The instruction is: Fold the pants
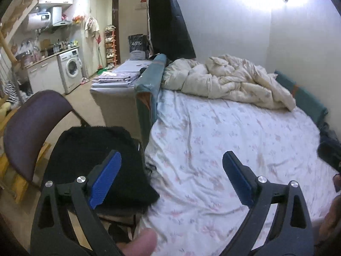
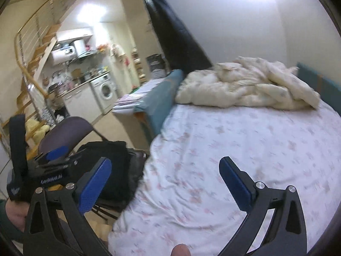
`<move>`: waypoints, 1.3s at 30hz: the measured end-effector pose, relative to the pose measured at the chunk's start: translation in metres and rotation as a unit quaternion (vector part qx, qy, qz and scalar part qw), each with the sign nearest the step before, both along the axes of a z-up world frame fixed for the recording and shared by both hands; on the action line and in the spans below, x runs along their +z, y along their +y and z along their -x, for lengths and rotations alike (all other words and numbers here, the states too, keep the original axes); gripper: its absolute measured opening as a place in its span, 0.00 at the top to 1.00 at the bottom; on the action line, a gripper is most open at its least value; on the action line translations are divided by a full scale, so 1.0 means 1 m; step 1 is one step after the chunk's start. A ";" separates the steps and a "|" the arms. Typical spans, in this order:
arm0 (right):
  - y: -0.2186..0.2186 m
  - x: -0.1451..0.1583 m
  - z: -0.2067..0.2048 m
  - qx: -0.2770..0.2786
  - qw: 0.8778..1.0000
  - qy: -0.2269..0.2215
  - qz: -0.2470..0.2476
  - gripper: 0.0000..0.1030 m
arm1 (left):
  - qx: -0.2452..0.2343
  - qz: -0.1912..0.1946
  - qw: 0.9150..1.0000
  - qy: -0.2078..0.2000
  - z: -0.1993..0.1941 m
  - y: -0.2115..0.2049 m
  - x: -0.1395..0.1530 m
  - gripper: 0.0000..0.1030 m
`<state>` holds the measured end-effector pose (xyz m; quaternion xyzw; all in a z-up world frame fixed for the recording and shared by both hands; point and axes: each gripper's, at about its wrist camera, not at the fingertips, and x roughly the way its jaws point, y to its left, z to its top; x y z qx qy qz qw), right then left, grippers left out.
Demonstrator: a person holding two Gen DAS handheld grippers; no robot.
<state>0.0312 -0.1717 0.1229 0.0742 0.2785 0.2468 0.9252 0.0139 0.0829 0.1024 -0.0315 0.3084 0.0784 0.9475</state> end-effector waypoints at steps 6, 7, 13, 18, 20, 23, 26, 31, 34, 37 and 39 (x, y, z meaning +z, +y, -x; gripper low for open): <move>-0.047 -0.031 0.042 -0.036 0.999 0.009 0.022 0.00 | 0.029 -0.007 1.000 0.011 0.041 -0.033 -0.021 0.00; -0.054 -0.040 0.051 -0.044 0.999 0.012 0.025 0.00 | 0.032 -0.007 0.999 0.011 0.048 -0.037 -0.027 0.00; -0.072 -0.081 0.081 -0.086 0.995 0.039 0.025 0.00 | -0.008 0.011 1.000 0.020 0.071 -0.061 -0.061 0.00; -0.072 -0.103 0.092 -0.105 0.994 0.027 0.023 0.00 | -0.029 0.020 0.999 0.017 0.073 -0.075 -0.071 0.00; -0.068 -0.113 0.098 -0.109 0.994 0.008 0.029 0.00 | -0.045 0.012 0.999 0.005 0.075 -0.080 -0.075 0.00; -0.061 -0.126 0.097 -0.114 0.993 0.007 0.043 0.00 | -0.060 -0.009 0.998 -0.018 0.079 -0.082 -0.083 0.00; -0.059 -0.129 0.094 -0.126 0.991 0.005 0.049 0.00 | -0.058 0.013 0.998 -0.007 0.075 -0.077 -0.096 0.00; -0.056 -0.133 0.092 -0.147 0.987 -0.007 0.068 0.00 | -0.061 0.040 0.997 0.010 0.065 -0.078 -0.109 0.00; -0.058 -0.137 0.087 -0.160 0.985 0.001 0.072 0.00 | -0.068 0.030 0.997 0.004 0.062 -0.083 -0.109 0.00; -0.061 -0.139 0.085 -0.166 0.984 0.005 0.067 0.00 | -0.072 0.034 0.997 0.005 0.059 -0.084 -0.111 0.00; -0.064 -0.139 0.085 -0.169 0.984 0.005 0.063 0.00 | -0.072 0.027 0.997 0.005 0.059 -0.087 -0.112 0.00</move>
